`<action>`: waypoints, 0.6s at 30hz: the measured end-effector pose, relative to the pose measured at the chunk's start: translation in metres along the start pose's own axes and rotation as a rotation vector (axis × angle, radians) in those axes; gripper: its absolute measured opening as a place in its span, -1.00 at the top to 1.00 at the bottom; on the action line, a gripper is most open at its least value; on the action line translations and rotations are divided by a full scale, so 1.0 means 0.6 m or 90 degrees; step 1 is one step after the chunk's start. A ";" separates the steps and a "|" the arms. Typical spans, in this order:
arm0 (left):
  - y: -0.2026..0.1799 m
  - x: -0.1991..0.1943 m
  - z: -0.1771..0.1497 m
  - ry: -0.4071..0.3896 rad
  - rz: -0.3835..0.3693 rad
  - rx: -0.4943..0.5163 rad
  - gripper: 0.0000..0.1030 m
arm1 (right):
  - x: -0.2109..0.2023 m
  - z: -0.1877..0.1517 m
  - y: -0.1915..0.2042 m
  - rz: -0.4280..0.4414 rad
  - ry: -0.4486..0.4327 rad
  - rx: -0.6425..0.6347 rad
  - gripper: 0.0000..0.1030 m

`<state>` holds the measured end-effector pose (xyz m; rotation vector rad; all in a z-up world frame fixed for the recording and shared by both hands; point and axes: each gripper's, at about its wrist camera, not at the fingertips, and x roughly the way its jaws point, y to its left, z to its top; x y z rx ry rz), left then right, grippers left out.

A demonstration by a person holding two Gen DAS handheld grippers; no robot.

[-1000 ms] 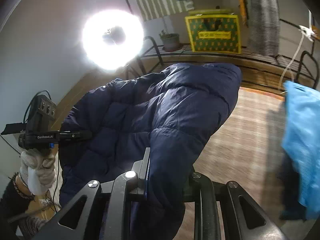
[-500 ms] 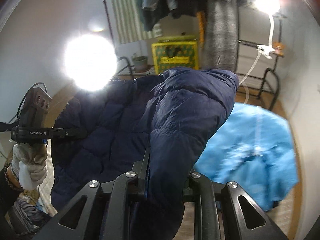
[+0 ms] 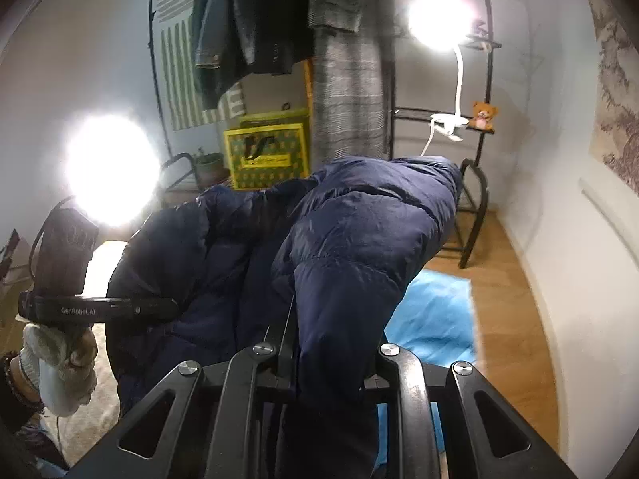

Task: Fold large clothes

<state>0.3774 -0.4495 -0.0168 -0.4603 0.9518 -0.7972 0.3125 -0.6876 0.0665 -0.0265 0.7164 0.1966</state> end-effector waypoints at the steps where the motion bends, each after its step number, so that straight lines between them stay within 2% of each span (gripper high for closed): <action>1: -0.005 0.017 0.007 -0.002 0.002 0.004 0.68 | 0.004 0.006 -0.010 -0.008 -0.002 -0.007 0.65; 11: -0.001 0.093 0.029 -0.022 0.038 0.026 0.68 | 0.078 0.028 -0.062 -0.050 0.004 -0.057 0.66; 18: 0.056 0.143 0.032 -0.020 0.082 0.014 0.68 | 0.169 0.005 -0.086 -0.076 0.028 -0.075 0.63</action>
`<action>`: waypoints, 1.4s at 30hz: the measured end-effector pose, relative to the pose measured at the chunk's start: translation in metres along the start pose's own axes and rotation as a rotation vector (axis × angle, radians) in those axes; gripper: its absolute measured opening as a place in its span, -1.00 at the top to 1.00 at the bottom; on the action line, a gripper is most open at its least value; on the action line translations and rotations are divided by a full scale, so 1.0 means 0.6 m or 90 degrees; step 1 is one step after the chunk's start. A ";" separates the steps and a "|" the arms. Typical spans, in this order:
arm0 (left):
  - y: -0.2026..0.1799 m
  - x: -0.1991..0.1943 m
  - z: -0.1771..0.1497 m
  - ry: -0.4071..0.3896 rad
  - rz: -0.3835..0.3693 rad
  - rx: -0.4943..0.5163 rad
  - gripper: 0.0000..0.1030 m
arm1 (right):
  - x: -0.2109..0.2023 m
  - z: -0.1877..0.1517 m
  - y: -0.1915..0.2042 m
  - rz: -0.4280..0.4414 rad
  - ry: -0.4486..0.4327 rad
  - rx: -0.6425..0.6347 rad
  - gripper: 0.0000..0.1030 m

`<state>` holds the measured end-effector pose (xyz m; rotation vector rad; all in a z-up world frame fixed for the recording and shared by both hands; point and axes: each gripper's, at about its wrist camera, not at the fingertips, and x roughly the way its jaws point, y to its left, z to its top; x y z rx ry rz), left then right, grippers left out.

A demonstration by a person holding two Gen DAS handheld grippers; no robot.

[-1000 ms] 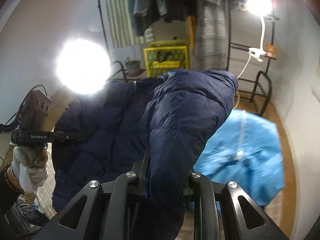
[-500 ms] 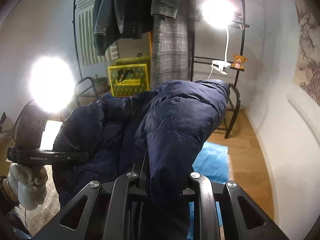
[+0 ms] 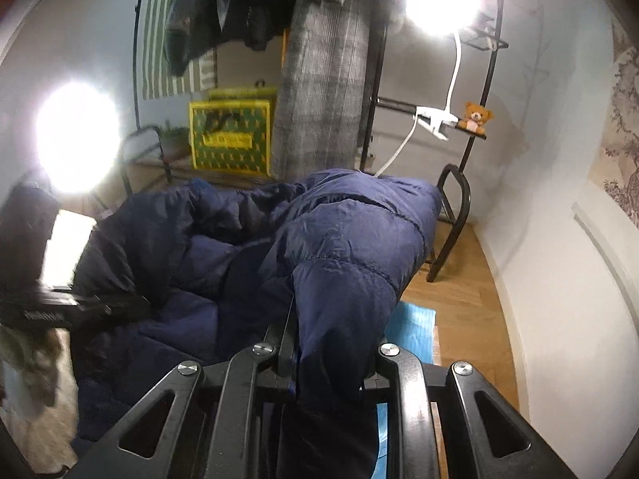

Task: Fold large clothes
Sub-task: 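Lower the folded jacket onto the light blue garment pile and open both grippers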

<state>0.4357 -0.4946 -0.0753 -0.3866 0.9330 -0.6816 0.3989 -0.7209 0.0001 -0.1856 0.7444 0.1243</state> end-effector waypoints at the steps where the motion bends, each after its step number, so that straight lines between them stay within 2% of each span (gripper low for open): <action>1: 0.009 0.005 -0.001 0.000 0.007 -0.002 0.68 | 0.011 -0.005 -0.002 -0.008 0.005 -0.002 0.60; 4: 0.028 0.017 -0.006 0.002 0.019 -0.014 0.63 | 0.053 -0.025 -0.022 -0.074 0.045 -0.006 0.13; 5: 0.032 0.021 -0.007 0.003 0.024 -0.018 0.58 | 0.073 -0.035 -0.030 -0.113 0.075 -0.011 -0.15; 6: 0.034 0.022 -0.008 0.003 0.027 -0.019 0.50 | 0.084 -0.041 -0.034 -0.148 0.090 -0.019 -0.27; 8: 0.035 0.024 -0.010 0.006 0.034 -0.024 0.35 | 0.096 -0.057 -0.047 -0.214 0.119 -0.026 -0.27; 9: 0.036 0.024 -0.011 0.008 0.034 -0.026 0.34 | 0.094 -0.060 -0.055 -0.214 0.120 -0.010 -0.27; 12: 0.036 0.018 -0.009 0.014 0.038 -0.015 0.24 | 0.054 -0.074 -0.069 -0.192 0.084 0.043 -0.27; 16: 0.041 -0.012 -0.001 -0.011 0.050 -0.032 0.20 | -0.003 -0.112 -0.074 -0.156 0.060 0.102 -0.28; 19: 0.035 -0.056 0.004 -0.057 0.065 -0.016 0.20 | -0.051 -0.158 -0.068 -0.144 0.048 0.159 -0.35; 21: 0.024 -0.087 0.009 -0.102 0.079 0.011 0.20 | -0.090 -0.199 -0.067 -0.135 0.040 0.211 -0.54; 23: 0.002 -0.100 0.019 -0.135 0.099 0.058 0.20 | -0.128 -0.251 -0.061 -0.116 0.038 0.274 -0.54; 25: -0.008 -0.096 0.030 -0.131 0.068 0.068 0.20 | -0.144 -0.295 -0.056 -0.067 0.053 0.350 -0.54; 29: -0.012 -0.056 0.049 -0.115 0.092 0.077 0.20 | -0.125 -0.348 -0.054 0.085 0.086 0.484 -0.18; 30: -0.010 -0.045 0.050 -0.108 0.109 0.080 0.20 | -0.119 -0.349 -0.051 0.095 0.086 0.493 -0.13; 32: 0.013 -0.009 0.049 -0.072 0.166 0.066 0.20 | -0.110 -0.341 -0.047 0.072 0.083 0.479 -0.02; 33: 0.027 0.008 0.044 -0.050 0.182 0.056 0.20 | -0.107 -0.335 -0.044 0.054 0.081 0.465 0.09; 36: 0.062 0.045 0.021 -0.010 0.206 0.033 0.18 | -0.086 -0.317 -0.045 0.001 0.096 0.432 0.15; 39: 0.070 0.055 0.006 -0.005 0.212 0.022 0.17 | -0.067 -0.306 -0.048 -0.039 0.112 0.407 0.15; 42: 0.076 0.037 0.015 -0.012 0.217 0.010 0.12 | -0.071 -0.299 -0.047 -0.059 0.117 0.396 0.15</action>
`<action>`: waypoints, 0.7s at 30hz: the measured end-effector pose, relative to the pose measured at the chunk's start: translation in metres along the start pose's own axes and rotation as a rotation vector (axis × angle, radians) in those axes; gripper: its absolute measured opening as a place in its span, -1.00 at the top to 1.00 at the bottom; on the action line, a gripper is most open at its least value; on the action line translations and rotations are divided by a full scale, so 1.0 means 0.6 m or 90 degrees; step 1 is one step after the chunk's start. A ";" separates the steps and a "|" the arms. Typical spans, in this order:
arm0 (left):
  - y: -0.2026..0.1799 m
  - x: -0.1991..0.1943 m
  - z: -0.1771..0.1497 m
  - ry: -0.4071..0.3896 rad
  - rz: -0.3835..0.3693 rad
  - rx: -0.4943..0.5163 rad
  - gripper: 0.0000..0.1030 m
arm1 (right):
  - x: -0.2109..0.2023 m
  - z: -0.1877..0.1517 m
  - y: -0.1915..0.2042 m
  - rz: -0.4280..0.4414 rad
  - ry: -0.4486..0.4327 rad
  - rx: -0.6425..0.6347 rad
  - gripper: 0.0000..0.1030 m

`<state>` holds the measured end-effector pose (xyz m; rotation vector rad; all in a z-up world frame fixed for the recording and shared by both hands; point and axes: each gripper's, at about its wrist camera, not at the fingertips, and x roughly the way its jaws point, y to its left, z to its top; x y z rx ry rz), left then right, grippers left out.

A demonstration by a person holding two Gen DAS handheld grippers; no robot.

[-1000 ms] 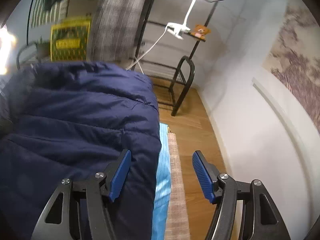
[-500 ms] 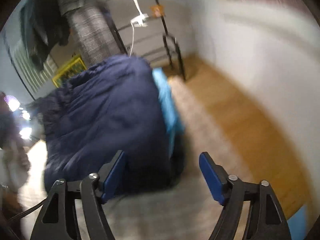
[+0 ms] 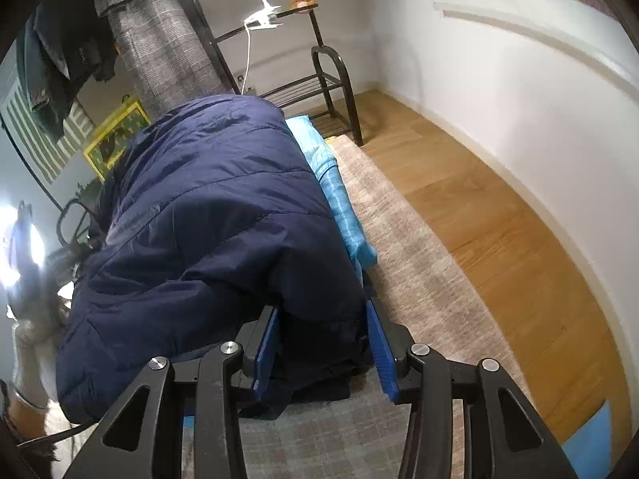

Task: Fold large clothes

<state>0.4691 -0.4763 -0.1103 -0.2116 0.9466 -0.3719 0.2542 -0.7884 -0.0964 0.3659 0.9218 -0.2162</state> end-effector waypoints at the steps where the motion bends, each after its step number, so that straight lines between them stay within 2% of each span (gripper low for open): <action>1: 0.005 -0.007 0.007 0.000 0.002 -0.011 0.12 | -0.006 -0.002 0.003 -0.007 -0.002 -0.004 0.15; 6: 0.033 -0.068 0.023 -0.023 0.023 -0.023 0.12 | -0.051 -0.018 0.017 -0.013 -0.017 -0.018 0.15; 12: 0.021 -0.176 0.005 -0.048 0.029 0.023 0.13 | -0.141 -0.023 0.052 -0.012 -0.066 -0.041 0.15; 21: -0.010 -0.405 -0.022 -0.110 0.005 0.068 0.13 | -0.335 -0.036 0.123 -0.007 -0.153 -0.089 0.09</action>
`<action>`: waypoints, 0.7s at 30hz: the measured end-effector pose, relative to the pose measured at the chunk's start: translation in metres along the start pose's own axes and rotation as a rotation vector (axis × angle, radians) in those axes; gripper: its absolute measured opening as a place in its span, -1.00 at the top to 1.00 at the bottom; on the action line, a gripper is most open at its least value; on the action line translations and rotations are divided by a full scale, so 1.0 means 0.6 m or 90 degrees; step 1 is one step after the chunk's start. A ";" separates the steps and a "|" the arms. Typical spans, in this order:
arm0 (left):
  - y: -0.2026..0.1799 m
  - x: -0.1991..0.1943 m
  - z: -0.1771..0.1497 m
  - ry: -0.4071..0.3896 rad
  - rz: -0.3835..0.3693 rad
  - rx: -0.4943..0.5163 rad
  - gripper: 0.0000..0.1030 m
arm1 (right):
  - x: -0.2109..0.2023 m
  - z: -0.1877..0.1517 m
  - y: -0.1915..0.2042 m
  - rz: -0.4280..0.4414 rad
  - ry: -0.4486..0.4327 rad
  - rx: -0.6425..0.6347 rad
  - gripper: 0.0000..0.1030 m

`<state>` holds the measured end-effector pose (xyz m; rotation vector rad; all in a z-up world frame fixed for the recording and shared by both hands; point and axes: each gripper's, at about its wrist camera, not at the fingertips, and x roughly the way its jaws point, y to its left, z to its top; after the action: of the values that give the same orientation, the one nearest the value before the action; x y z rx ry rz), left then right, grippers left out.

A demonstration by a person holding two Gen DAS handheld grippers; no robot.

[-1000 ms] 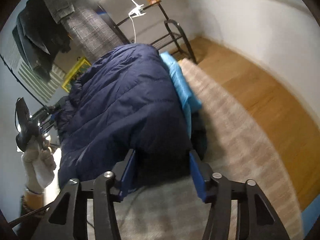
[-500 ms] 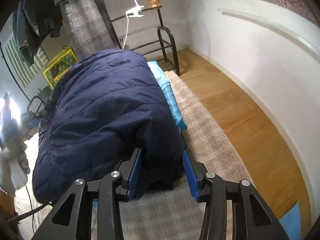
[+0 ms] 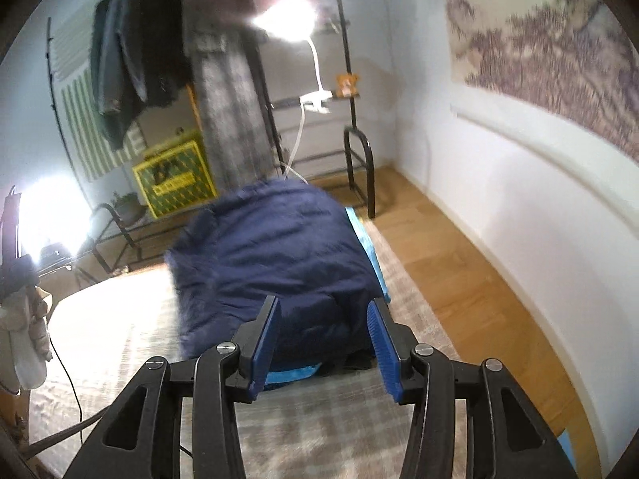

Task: Fold large clothes

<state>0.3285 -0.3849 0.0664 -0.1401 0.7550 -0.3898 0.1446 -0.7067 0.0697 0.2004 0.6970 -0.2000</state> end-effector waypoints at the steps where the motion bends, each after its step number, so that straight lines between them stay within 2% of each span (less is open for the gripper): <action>1: -0.004 -0.033 0.001 -0.010 -0.003 0.007 0.13 | -0.017 0.003 0.005 0.001 -0.007 -0.002 0.09; 12: -0.039 -0.344 -0.032 -0.087 -0.015 0.072 0.13 | -0.245 -0.013 0.087 0.018 -0.084 -0.048 0.04; 21: -0.049 -0.552 -0.086 -0.139 -0.020 0.109 0.13 | -0.389 -0.031 0.121 0.032 -0.143 -0.074 -0.04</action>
<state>0.0654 -0.2813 0.2484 -0.0320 0.5023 -0.4585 -0.0237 -0.6055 0.2165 0.0824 0.4778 -0.1306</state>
